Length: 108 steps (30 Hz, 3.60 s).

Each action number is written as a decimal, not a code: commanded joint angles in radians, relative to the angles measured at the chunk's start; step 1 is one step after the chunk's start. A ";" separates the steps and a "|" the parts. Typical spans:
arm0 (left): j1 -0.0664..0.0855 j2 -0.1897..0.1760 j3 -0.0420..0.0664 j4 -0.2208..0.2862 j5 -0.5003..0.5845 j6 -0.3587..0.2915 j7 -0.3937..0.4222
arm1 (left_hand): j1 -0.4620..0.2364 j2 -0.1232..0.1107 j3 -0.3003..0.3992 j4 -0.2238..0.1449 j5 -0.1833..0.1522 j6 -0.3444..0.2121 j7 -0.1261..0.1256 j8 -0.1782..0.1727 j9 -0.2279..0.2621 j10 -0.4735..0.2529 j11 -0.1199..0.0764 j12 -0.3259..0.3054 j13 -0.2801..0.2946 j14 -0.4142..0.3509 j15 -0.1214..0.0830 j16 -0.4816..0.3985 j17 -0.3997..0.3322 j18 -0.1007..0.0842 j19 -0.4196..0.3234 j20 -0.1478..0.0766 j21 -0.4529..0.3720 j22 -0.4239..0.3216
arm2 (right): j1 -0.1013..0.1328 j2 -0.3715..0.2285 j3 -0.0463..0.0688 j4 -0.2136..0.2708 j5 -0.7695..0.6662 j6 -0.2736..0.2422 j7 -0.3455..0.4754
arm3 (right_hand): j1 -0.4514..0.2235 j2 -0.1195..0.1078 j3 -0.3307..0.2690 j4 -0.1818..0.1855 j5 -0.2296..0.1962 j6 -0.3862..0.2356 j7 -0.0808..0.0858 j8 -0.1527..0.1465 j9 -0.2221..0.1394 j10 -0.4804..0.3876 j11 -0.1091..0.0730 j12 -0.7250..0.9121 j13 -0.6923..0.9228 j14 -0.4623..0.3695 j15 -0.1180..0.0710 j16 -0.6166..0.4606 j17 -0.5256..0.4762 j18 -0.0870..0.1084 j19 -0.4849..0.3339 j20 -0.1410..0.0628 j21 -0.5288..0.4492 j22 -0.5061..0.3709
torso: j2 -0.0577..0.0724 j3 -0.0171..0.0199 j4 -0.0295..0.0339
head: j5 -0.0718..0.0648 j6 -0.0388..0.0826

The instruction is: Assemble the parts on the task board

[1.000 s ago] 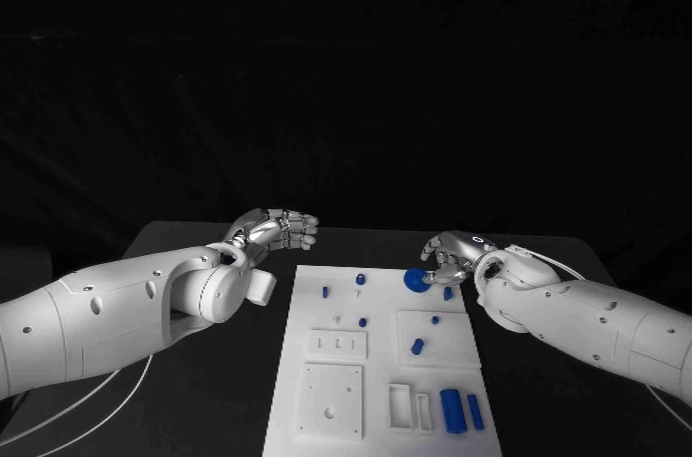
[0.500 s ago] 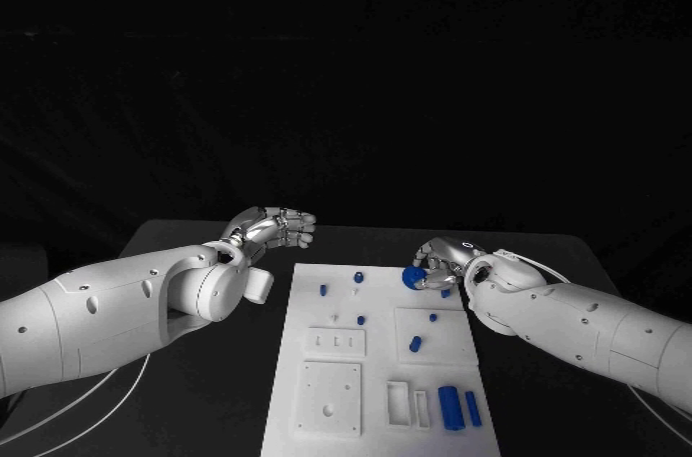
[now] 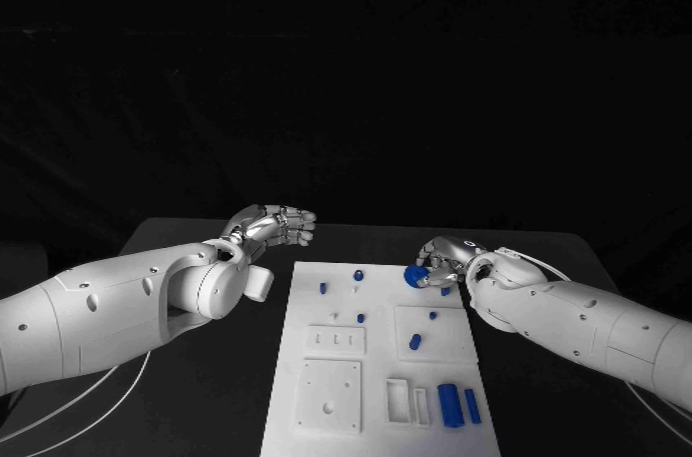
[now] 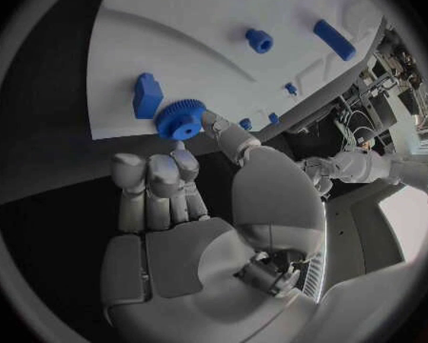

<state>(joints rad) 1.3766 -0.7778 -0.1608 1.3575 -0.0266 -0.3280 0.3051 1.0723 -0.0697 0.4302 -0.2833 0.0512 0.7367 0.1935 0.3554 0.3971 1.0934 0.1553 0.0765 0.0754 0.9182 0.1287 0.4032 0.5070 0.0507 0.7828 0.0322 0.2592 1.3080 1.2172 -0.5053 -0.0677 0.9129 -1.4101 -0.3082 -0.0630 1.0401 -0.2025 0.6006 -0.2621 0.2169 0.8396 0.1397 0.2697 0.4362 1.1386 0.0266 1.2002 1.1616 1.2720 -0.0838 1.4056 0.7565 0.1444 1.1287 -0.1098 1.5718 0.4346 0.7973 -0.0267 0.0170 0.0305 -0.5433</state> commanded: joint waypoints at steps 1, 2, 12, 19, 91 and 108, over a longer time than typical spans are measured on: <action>0.001 0.001 0.001 0.001 -0.004 0.011 0.010 | -0.001 -0.004 0.005 -0.001 0.002 0.007 0.007 -0.005 -0.001 0.001 0.003 -0.004 -0.001 0.002 0.003 -0.004 0.001 0.012 -0.009 -0.002 0.007 0.022 | -0.002 -0.003 -0.001 0.010 0.014 0.043 0.008 | -0.003 0.009 0.004 0.001 0.007 -0.006 0.001 -0.001 0.000 -0.004 0.000 0.002 -0.001 -0.010 0.000 0.000 0.002 0.117 -0.004 -0.003 0.004 0.002 | -0.001 -0.0007 -0.0004 | 0.000 0.002; 0.001 0.001 0.001 0.001 -0.004 0.010 0.010 | -0.001 -0.004 0.005 -0.001 0.002 0.007 0.007 -0.005 -0.001 0.001 0.003 -0.004 -0.001 0.002 0.003 -0.004 0.001 0.012 -0.009 -0.002 0.007 0.022 | -0.002 0.000 -0.001 0.010 0.014 0.047 0.009 | -0.003 0.010 0.004 0.001 0.008 -0.006 0.001 -0.001 0.000 -0.005 0.000 0.001 -0.001 -0.010 0.000 0.000 0.003 0.117 -0.004 -0.003 0.004 0.002 | -0.001 -0.0007 -0.0005 | -0.001 0.003; 0.001 0.003 0.001 0.001 -0.004 0.011 0.009 | -0.001 -0.004 0.005 -0.001 0.002 0.007 0.007 -0.005 -0.002 0.001 0.003 -0.004 -0.001 0.002 0.003 -0.005 0.001 0.012 -0.009 -0.002 0.007 0.022 | -0.005 0.003 -0.001 -0.005 0.016 0.058 0.008 | -0.006 0.018 0.005 0.001 0.010 0.005 0.002 0.006 0.003 -0.006 0.001 0.004 -0.001 -0.009 0.001 -0.003 0.009 0.117 -0.007 -0.004 0.005 0.006 | -0.001 -0.0006 0.0000 | -0.002 0.006; 0.001 0.003 0.001 0.000 -0.004 0.011 0.009 | 0.000 -0.004 0.005 -0.001 0.002 0.007 0.007 -0.005 -0.002 0.001 0.003 -0.004 -0.001 0.002 0.003 -0.005 0.002 0.012 -0.009 -0.002 0.007 0.022 | -0.007 0.006 -0.004 -0.007 -0.016 0.053 0.003 | -0.004 0.021 0.008 -0.003 0.009 0.010 0.003 0.008 0.004 -0.006 0.001 0.004 -0.001 -0.009 0.001 -0.004 0.012 0.117 -0.008 -0.004 0.006 0.008 | -0.001 0.0001 -0.0003 | -0.001 0.004; 0.001 -0.007 0.001 0.008 -0.005 0.005 0.009 | 0.001 -0.002 0.006 0.000 0.003 0.008 0.007 -0.006 -0.002 0.001 0.005 -0.006 -0.002 0.003 0.003 -0.006 0.003 0.012 -0.010 -0.002 0.008 0.022 | -0.011 -0.031 -0.027 0.112 -0.291 -0.195 -0.138 | 0.007 -0.013 0.145 0.067 -0.076 0.172 -0.044 0.079 0.040 0.027 -0.043 0.007 -0.021 0.014 -0.040 -0.049 0.076 0.117 0.005 0.001 0.007 0.049 | -0.003 0.0001 -0.0012 | -0.007 -0.004; 0.001 -0.005 0.001 0.009 -0.005 0.002 0.010 | 0.001 -0.002 0.007 0.000 0.003 0.008 0.007 -0.006 -0.002 0.001 0.005 -0.006 -0.002 0.003 0.003 -0.006 0.003 0.012 -0.010 -0.002 0.008 0.022 | 0.001 0.035 -0.029 0.211 -0.393 -0.196 -0.189 | 0.020 -0.045 0.173 0.106 -0.093 0.178 -0.047 0.076 0.045 0.035 -0.045 0.006 -0.021 0.017 -0.042 -0.056 0.087 0.117 0.013 -0.004 0.004 0.055 | -0.002 -0.0018 0.0028 | -0.004 0.006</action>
<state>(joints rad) 1.3768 -0.7854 -0.1608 1.3647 -0.0283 -0.3286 0.3042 1.0723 -0.0697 0.4302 -0.2833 0.0512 0.7366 0.1935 0.3554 0.3965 1.0933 0.1552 0.0765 0.0752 0.9182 0.1287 0.4032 0.5087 0.0536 0.7791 0.0286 0.2631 1.3075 1.2182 -0.4762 -0.0960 1.1200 -1.7514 -0.4971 -0.2291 1.0572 -0.2389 0.7742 -0.1625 0.1277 0.9142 0.0745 0.3450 0.4733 1.1653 -0.0179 1.2042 1.1402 1.2882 -0.1215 1.3543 0.8422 0.1470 1.1360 -0.1126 1.5758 0.4883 0.7950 -0.0269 0.0182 0.0250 -0.5381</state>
